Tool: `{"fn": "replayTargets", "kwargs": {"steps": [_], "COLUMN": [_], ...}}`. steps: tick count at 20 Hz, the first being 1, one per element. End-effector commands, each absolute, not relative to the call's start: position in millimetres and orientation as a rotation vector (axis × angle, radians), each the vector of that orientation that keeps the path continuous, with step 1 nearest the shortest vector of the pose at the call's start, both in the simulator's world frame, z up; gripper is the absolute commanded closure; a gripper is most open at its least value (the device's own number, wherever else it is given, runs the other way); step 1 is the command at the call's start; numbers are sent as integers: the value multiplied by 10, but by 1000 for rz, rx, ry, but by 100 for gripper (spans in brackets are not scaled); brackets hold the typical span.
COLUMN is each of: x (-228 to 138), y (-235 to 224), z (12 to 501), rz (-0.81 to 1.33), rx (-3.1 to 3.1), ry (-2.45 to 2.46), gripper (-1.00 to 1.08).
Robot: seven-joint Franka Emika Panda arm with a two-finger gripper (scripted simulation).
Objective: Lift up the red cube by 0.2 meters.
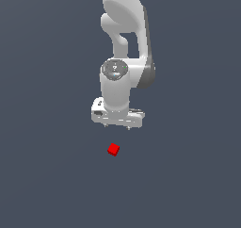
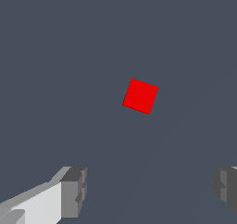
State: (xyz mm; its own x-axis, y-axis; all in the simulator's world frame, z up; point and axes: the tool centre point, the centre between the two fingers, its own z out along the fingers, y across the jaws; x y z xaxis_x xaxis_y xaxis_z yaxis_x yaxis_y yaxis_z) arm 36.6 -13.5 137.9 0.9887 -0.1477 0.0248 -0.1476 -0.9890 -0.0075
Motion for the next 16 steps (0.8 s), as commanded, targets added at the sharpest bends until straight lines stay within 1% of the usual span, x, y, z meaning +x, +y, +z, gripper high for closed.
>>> {"fn": "replayTargets", "kwargs": {"steps": [1, 9, 16], "x": [451, 746, 901], "y": [-148, -229, -296], "z": [1204, 625, 319], "rz": [-34, -15, -4], "rx": [-3122, -3091, -3065], "ry": [306, 557, 691], "gripper": [-92, -92, -92]}}
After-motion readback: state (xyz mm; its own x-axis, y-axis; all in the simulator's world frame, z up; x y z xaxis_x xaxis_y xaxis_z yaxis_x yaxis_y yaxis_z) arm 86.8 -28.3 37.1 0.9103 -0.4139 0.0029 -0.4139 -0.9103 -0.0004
